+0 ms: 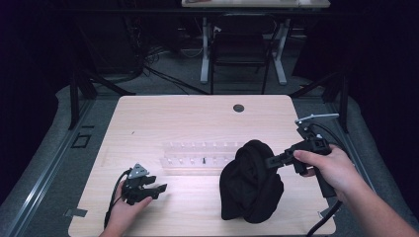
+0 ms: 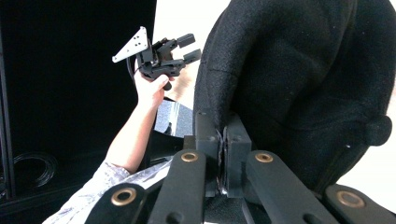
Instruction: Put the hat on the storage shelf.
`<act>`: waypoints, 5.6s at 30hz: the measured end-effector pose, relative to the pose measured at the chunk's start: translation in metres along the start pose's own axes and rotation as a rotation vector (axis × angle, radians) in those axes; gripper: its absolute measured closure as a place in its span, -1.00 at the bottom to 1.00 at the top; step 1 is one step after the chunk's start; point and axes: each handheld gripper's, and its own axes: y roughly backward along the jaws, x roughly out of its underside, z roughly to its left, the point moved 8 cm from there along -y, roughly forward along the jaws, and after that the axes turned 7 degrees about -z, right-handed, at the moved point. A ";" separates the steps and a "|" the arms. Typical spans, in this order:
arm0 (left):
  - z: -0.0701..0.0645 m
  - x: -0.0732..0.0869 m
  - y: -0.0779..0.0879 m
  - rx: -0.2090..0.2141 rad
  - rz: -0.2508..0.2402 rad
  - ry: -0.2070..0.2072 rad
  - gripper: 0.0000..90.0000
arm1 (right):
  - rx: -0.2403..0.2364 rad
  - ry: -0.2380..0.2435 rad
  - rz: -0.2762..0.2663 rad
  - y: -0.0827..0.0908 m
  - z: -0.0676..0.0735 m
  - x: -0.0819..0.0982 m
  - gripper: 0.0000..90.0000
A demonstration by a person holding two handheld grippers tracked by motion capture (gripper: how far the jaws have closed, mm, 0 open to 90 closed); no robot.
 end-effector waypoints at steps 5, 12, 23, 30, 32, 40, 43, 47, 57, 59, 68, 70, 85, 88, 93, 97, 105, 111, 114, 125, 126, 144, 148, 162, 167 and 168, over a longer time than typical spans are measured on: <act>0.000 0.000 0.000 0.000 -0.001 0.000 -0.07 | -0.016 -0.008 -0.023 0.002 0.004 -0.003 0.96; 0.000 0.000 0.000 -0.001 0.000 -0.002 -0.07 | -0.040 0.006 -0.038 0.007 0.013 -0.006 0.96; 0.000 0.000 0.000 0.001 -0.002 -0.001 -0.07 | -0.073 0.047 -0.094 0.024 0.031 -0.018 0.96; 0.000 -0.001 0.000 0.001 -0.007 0.005 -0.07 | -0.091 0.067 -0.124 0.030 0.042 -0.028 0.96; 0.000 -0.001 0.000 0.002 -0.006 0.004 -0.07 | -0.094 0.067 -0.130 0.029 0.043 -0.032 0.96; 0.001 -0.001 0.000 0.003 -0.007 0.001 -0.07 | -0.117 0.072 -0.153 0.027 0.051 -0.045 0.96; 0.001 -0.001 0.000 0.002 -0.007 0.002 -0.07 | -0.115 0.075 -0.154 0.025 0.053 -0.051 0.96; 0.000 -0.001 0.001 0.011 -0.001 0.003 -0.07 | -0.129 0.076 -0.169 0.022 0.057 -0.059 0.96; 0.000 -0.002 0.000 0.015 0.001 -0.004 -0.07 | -0.125 0.090 -0.181 0.011 0.062 -0.080 0.96; -0.001 -0.002 -0.001 0.015 0.003 -0.004 -0.07 | -0.125 0.084 -0.184 0.008 0.063 -0.083 0.96; -0.001 -0.002 -0.001 0.018 0.004 -0.008 -0.07 | -0.121 0.087 -0.176 -0.001 0.067 -0.093 0.96; -0.001 -0.002 -0.001 0.019 0.003 -0.007 -0.07 | -0.119 0.088 -0.175 -0.004 0.068 -0.096 0.96; -0.001 -0.003 -0.001 0.022 0.001 -0.016 -0.07 | -0.119 0.080 -0.171 -0.030 0.076 -0.117 0.96; 0.000 -0.003 0.000 0.022 0.000 -0.016 -0.07 | -0.111 0.078 -0.173 -0.034 0.075 -0.120 0.96; -0.001 -0.004 -0.001 0.023 -0.002 -0.010 -0.07 | -0.101 0.078 -0.171 -0.037 0.073 -0.123 0.96; -0.003 -0.004 -0.001 0.023 -0.001 -0.012 -0.07 | -0.089 0.077 -0.166 -0.040 0.071 -0.125 0.96; -0.007 -0.008 -0.001 0.032 -0.014 -0.035 -0.03 | -0.097 0.069 -0.178 -0.045 0.072 -0.130 0.95; -0.014 -0.019 0.003 0.045 -0.068 -0.049 0.00 | -0.125 0.057 -0.203 -0.052 0.074 -0.136 0.95; -0.018 -0.025 0.006 0.053 -0.078 -0.058 0.00 | -0.144 0.058 -0.203 -0.057 0.079 -0.137 0.95; -0.050 -0.074 0.003 0.112 -0.170 -0.142 0.14 | -0.184 0.062 -0.204 -0.070 0.086 -0.137 0.95; -0.053 -0.078 0.002 0.122 -0.178 -0.139 0.17 | -0.186 0.058 -0.202 -0.070 0.086 -0.137 0.95; -0.105 -0.121 -0.025 0.147 -0.195 -0.305 0.59 | -0.216 0.047 -0.215 -0.075 0.087 -0.136 0.94; -0.105 -0.122 -0.027 0.145 -0.200 -0.301 0.61 | -0.217 0.045 -0.218 -0.075 0.087 -0.137 0.94; -0.113 -0.133 -0.030 0.133 -0.195 -0.335 0.64 | -0.227 0.046 -0.222 -0.080 0.091 -0.137 0.94; -0.115 -0.134 -0.027 0.123 -0.203 -0.363 0.66 | -0.227 0.043 -0.225 -0.080 0.091 -0.138 0.94; -0.115 -0.134 -0.027 0.126 -0.201 -0.363 0.67 | -0.227 0.043 -0.224 -0.080 0.091 -0.138 0.94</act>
